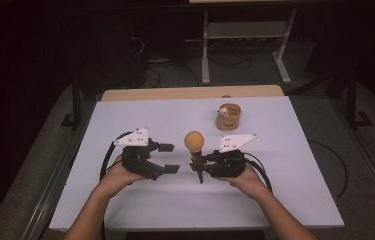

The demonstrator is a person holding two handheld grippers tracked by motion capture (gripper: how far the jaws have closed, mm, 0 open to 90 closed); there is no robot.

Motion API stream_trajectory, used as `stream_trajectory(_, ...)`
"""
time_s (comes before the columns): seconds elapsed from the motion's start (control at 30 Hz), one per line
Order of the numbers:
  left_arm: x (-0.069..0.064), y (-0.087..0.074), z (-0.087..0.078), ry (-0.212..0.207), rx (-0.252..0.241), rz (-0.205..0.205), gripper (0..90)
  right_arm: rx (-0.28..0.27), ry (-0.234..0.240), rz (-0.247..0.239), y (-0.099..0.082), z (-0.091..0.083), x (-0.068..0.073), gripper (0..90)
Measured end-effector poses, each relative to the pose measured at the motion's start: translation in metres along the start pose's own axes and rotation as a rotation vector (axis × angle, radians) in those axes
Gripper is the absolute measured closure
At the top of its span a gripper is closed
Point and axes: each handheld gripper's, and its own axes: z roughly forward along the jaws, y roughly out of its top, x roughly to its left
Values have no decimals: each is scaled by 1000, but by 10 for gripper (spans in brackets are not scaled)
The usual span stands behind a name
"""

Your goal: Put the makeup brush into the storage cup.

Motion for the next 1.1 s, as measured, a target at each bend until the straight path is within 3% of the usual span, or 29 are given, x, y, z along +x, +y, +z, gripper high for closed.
stream_trajectory(0.17,-1,-15,-14,98,-21,-40,181,4,-20,-3,1,-3,0,729)
stream_trajectory(0.27,-1,-21,-17,123,-36,-52,156,2,-26,-6,1,-4,0,729)
stream_trajectory(0.3,-1,-29,-24,157,-58,-76,156,-1,-29,-8,1,-4,-1,729)
stream_trajectory(0.43,-3,-36,-32,197,-83,-83,139,-2,-44,-6,1,-5,-1,729)
stream_trajectory(0.47,-5,-41,-38,231,-99,-84,139,-1,-47,-5,1,-5,-1,729)
stream_trajectory(0.73,-12,-62,-49,289,-121,-123,111,2,-93,0,2,-8,-2,729)
stream_trajectory(1.1,-18,-80,-63,373,-170,-134,107,-5,-156,7,2,-15,-6,729)
